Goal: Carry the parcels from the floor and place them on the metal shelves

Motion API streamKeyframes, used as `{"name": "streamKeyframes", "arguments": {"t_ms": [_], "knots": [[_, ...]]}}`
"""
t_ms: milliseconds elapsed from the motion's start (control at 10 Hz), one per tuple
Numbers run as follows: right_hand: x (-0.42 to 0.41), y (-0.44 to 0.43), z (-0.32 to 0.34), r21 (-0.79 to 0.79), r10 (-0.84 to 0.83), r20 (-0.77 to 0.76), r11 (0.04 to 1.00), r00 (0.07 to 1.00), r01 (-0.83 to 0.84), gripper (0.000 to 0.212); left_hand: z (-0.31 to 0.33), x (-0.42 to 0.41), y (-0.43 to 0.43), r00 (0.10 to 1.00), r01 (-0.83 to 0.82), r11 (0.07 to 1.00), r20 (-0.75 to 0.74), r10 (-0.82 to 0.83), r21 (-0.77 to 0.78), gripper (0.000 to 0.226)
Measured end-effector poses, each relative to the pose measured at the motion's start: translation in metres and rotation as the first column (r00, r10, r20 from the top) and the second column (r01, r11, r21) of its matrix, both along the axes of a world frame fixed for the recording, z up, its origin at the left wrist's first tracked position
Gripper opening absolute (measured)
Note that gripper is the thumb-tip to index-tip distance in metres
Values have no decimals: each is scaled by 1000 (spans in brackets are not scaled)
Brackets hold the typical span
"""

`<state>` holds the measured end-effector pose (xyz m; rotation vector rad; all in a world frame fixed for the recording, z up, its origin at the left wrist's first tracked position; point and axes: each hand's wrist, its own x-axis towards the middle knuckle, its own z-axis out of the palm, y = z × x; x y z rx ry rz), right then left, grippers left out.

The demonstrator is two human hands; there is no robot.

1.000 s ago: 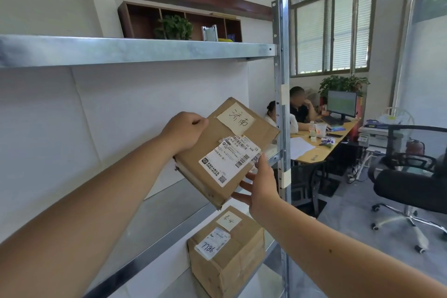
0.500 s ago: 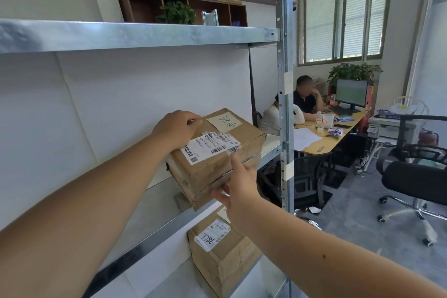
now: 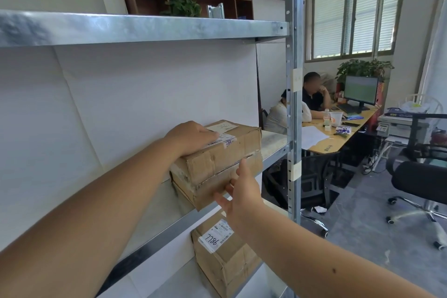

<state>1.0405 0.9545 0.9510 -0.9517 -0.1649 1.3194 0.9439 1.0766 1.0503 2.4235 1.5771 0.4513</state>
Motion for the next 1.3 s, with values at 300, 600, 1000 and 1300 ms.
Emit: {"name": "streamKeyframes", "arguments": {"t_ms": [300,600,1000,1300], "knots": [[-7,22,-13,1,49,219,999,974,-50,78,-1,32,-15,934,-2,1000,-357,10,21,104],[-1,20,-11,-15,116,258,993,959,-116,80,-4,41,-16,931,-44,991,-355,85,124,94],[12,14,-6,145,-43,260,989,965,5,39,-9,39,-17,954,-95,983,-269,135,156,87],[23,4,11,260,-95,314,966,945,10,32,-11,35,-28,981,-194,928,64,183,319,73]]}}
